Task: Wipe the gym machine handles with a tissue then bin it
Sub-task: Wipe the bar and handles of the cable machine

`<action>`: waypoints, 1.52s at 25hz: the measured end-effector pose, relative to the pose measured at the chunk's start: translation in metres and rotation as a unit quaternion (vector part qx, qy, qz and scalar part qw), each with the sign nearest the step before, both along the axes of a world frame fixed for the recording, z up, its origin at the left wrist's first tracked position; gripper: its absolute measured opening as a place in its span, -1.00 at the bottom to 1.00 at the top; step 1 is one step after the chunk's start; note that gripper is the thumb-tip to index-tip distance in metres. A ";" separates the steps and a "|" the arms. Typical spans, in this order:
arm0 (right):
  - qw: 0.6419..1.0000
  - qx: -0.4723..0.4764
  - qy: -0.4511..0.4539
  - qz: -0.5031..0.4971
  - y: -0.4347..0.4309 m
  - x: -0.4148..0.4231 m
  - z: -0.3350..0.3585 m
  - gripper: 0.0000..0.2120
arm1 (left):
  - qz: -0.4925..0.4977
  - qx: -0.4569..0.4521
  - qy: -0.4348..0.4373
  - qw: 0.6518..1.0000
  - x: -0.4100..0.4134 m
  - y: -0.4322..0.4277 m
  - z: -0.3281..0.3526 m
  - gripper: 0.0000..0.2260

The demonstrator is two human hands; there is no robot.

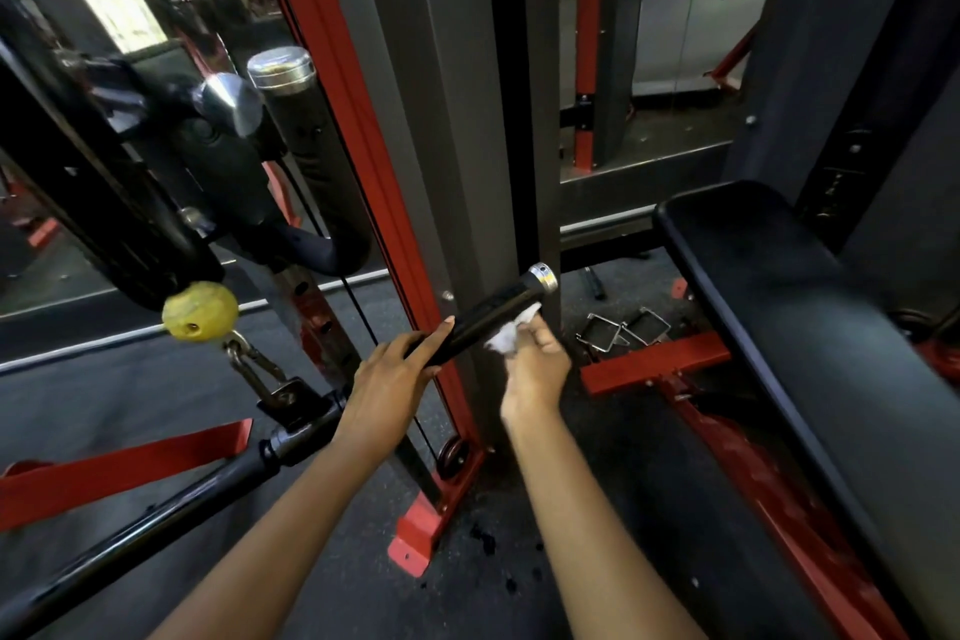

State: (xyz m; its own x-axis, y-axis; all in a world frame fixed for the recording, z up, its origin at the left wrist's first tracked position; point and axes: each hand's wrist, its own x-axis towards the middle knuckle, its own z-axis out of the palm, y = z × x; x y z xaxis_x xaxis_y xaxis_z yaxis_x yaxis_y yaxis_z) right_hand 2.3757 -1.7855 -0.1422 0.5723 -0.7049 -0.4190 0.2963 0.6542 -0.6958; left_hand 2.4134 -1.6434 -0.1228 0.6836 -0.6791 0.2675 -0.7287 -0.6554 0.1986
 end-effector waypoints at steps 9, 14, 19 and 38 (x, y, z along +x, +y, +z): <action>0.874 -0.442 0.183 0.078 -0.071 -0.034 0.018 -0.66 | -0.021 0.015 -0.056 0.998 -0.005 0.008 -0.002 -0.45; 0.833 -0.523 0.144 0.112 -0.069 -0.046 0.020 -0.64 | -0.009 0.029 -0.049 0.998 -0.007 0.014 -0.004 -0.45; 0.821 -0.507 0.217 0.144 -0.067 -0.046 0.024 -0.68 | 0.019 0.044 -0.032 0.998 -0.010 0.018 -0.004 -0.49; 0.852 -0.510 -0.104 0.049 0.001 0.005 0.177 -0.70 | 0.098 -0.483 0.027 0.870 -0.007 0.022 0.152 -0.55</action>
